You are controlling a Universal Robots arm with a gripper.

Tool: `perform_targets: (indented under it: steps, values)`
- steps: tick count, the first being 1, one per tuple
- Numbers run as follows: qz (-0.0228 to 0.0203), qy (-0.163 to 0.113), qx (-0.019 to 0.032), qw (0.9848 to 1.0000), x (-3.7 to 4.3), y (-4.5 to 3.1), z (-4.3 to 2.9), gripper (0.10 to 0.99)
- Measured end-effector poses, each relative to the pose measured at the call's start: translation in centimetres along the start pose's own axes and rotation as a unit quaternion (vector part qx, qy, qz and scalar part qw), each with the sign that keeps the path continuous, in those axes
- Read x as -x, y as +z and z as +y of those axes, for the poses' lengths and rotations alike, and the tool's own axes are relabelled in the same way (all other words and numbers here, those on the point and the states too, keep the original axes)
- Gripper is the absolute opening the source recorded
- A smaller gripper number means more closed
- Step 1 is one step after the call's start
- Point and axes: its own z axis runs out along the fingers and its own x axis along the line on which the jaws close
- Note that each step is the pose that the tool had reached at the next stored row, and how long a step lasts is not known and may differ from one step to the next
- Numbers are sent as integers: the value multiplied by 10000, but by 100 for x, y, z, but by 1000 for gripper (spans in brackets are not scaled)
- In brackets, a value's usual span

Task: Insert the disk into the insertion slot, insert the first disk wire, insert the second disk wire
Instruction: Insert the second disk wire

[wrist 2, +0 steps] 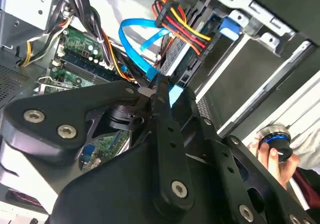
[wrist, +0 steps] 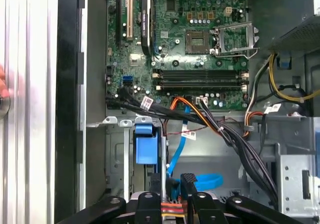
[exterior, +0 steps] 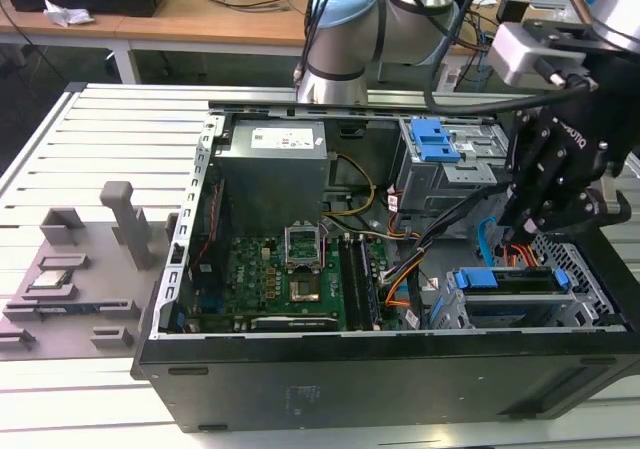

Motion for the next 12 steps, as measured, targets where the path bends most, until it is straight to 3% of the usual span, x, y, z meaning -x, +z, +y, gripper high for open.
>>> perform_targets:
  steps: [6,7,9,12]
  values:
    - [6,0,0,10000,0,12,5,302]
    - [5,0,0,10000,0,12,6,286]
    - [5,0,0,10000,0,13,5,161]
    - [6,1,0,10000,-84,16,4,161]
